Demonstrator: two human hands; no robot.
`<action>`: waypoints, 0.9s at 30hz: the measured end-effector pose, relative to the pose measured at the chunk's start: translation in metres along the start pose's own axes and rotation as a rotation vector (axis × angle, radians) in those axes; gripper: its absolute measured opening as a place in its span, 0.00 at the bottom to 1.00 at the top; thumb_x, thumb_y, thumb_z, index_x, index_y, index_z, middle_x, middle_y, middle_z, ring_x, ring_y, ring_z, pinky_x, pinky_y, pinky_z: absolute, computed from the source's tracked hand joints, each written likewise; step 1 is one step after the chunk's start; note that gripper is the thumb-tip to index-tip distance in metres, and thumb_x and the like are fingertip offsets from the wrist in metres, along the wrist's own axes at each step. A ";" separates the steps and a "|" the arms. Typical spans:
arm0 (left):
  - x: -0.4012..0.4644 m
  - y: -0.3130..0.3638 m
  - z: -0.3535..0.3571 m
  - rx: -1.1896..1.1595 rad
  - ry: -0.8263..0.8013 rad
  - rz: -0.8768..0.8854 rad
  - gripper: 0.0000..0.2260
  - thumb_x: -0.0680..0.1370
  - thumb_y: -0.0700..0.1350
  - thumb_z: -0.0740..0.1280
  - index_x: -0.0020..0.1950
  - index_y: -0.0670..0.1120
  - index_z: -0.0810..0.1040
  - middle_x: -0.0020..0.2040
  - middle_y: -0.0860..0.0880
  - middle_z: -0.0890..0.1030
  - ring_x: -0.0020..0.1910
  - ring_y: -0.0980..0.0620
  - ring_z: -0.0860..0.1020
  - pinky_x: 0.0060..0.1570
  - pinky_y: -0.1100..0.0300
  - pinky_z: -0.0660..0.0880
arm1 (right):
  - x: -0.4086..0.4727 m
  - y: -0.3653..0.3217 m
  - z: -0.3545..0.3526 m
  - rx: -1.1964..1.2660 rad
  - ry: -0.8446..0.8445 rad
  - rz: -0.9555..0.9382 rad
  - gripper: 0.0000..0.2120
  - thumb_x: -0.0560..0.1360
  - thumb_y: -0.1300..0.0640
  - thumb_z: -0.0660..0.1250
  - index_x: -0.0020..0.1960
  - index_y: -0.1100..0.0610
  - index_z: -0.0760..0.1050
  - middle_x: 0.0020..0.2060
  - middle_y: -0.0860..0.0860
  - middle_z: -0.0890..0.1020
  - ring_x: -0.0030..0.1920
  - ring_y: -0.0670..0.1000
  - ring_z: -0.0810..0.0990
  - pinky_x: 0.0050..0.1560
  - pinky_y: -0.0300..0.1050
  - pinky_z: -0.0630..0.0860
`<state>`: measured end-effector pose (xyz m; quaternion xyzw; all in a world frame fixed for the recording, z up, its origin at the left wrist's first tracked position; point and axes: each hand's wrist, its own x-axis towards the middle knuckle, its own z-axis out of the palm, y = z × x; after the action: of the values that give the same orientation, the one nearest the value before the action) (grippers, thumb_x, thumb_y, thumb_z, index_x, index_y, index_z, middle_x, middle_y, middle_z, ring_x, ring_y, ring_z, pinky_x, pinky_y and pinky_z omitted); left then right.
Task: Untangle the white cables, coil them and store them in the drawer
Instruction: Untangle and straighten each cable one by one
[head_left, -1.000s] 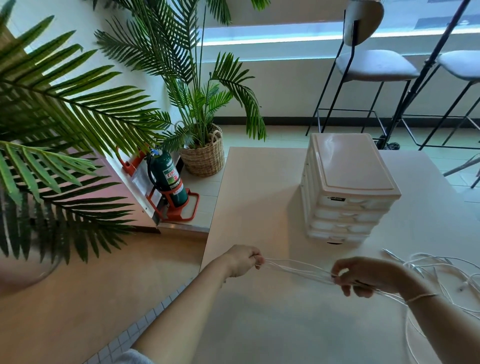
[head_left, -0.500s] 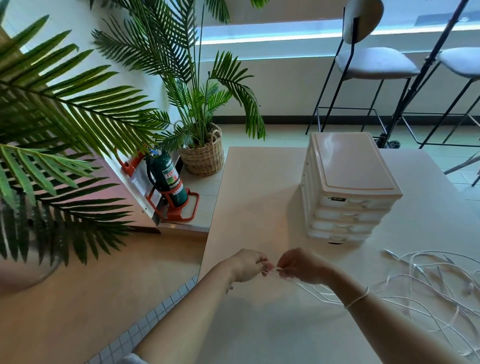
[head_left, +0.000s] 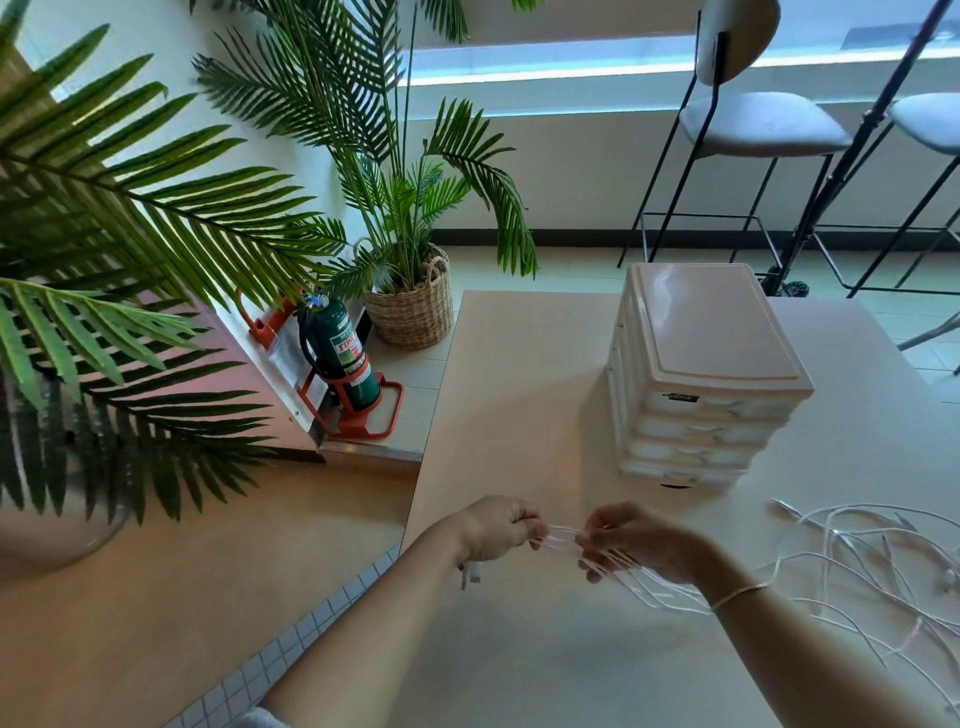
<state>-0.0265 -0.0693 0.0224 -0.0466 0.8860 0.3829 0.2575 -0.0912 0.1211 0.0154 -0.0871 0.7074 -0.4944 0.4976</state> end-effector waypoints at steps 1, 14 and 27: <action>0.000 0.000 -0.001 -0.007 0.011 0.000 0.13 0.80 0.48 0.60 0.51 0.42 0.79 0.33 0.53 0.69 0.32 0.58 0.66 0.34 0.66 0.63 | -0.001 0.001 0.001 0.049 -0.017 0.009 0.06 0.75 0.64 0.65 0.40 0.63 0.74 0.31 0.56 0.81 0.28 0.51 0.79 0.32 0.41 0.78; -0.004 0.002 0.002 0.034 0.009 -0.017 0.12 0.80 0.48 0.60 0.52 0.42 0.79 0.39 0.50 0.72 0.41 0.53 0.68 0.35 0.68 0.64 | -0.002 0.001 0.008 -0.086 -0.058 0.059 0.07 0.76 0.66 0.63 0.41 0.60 0.77 0.31 0.50 0.81 0.29 0.46 0.77 0.35 0.41 0.75; -0.006 0.006 0.003 0.046 0.013 -0.002 0.11 0.81 0.48 0.60 0.55 0.43 0.78 0.44 0.50 0.73 0.43 0.54 0.69 0.32 0.71 0.63 | 0.003 -0.012 0.022 -0.155 0.003 0.064 0.05 0.71 0.61 0.67 0.38 0.61 0.74 0.30 0.53 0.79 0.26 0.47 0.80 0.30 0.41 0.77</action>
<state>-0.0213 -0.0639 0.0276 -0.0438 0.8961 0.3621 0.2532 -0.0795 0.0999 0.0226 -0.1020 0.7468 -0.4220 0.5037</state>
